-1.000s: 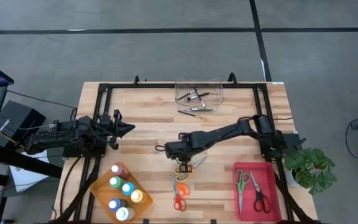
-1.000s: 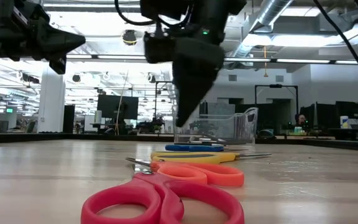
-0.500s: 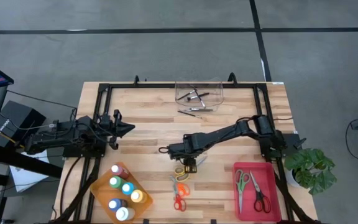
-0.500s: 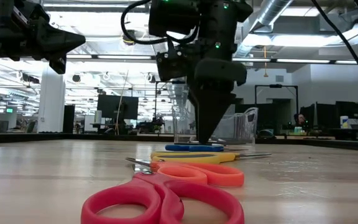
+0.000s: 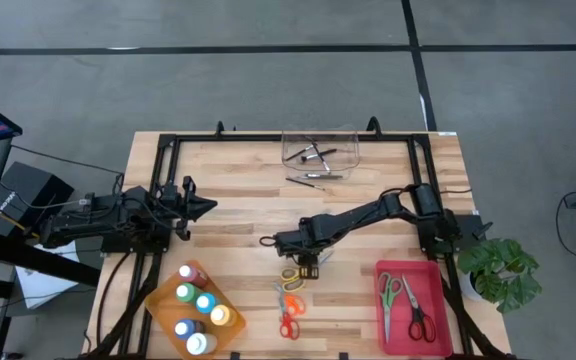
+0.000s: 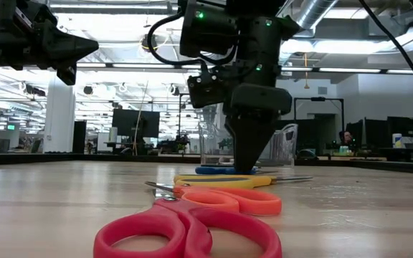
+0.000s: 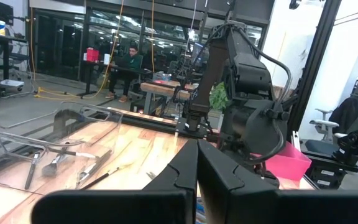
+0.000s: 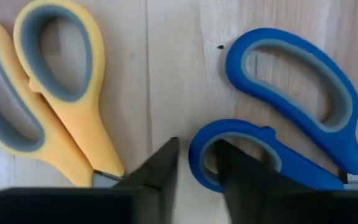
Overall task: Pick & Place Paint Supplies
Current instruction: Put the blue scissor into the red bin
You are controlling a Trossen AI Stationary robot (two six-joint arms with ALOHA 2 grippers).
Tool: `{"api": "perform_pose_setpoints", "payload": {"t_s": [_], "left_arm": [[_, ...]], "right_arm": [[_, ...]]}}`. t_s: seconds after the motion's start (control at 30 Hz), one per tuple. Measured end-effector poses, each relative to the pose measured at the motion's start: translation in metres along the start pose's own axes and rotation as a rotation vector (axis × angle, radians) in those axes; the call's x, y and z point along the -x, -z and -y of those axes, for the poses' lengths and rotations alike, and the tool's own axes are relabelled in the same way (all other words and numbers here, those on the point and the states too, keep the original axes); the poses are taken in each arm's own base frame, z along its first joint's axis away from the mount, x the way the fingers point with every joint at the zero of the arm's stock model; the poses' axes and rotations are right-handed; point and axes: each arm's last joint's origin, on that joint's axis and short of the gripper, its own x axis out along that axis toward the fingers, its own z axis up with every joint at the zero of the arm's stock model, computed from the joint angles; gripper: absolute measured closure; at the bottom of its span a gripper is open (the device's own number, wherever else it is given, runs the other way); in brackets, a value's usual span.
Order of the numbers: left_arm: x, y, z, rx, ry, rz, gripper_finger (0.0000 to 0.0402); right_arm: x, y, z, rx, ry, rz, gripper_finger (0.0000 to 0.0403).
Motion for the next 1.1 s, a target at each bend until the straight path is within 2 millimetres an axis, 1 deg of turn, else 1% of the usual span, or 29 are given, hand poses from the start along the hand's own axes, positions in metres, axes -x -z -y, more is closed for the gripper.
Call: {"api": "perform_pose_setpoints", "payload": {"t_s": [0.07,0.1,0.13,0.27,0.33,0.57,0.9,1.03,1.1], "left_arm": [[0.0,0.0,0.0,0.0,0.0,0.0,0.0402],[0.0,0.0,0.0,0.0,0.001,0.0,0.0401],[0.0,0.0,0.0,0.0,0.001,0.0,0.0401],[0.0,0.0,0.0,0.0,0.0,0.0,0.0401],[0.0,0.0,0.0,0.0,0.0,0.0,0.0401],[0.0,0.0,0.0,0.0,0.0,0.0,0.0402],[0.0,0.0,0.0,0.0,0.0,0.0,0.0402],[0.0,0.0,0.0,0.0,0.001,0.0,0.0402],[0.0,0.0,0.0,0.0,0.001,0.0,0.0401]], "right_arm": [[0.0,0.0,0.002,0.007,0.006,-0.005,0.036],[-0.001,0.0,0.004,0.003,0.006,-0.007,0.0377],[-0.001,0.0,0.006,-0.002,0.004,-0.009,0.0384],[-0.001,0.0,0.009,-0.01,0.001,-0.013,0.0375],[-0.001,0.0,0.009,0.002,0.0,-0.014,0.0387],[-0.001,0.0,0.009,0.006,0.003,-0.015,0.0388],[0.007,-0.006,0.004,0.051,0.018,0.005,0.0388],[0.014,-0.009,0.004,0.054,0.025,0.003,0.0388],[0.017,-0.009,0.0,0.063,0.022,-0.006,0.0388]]}}
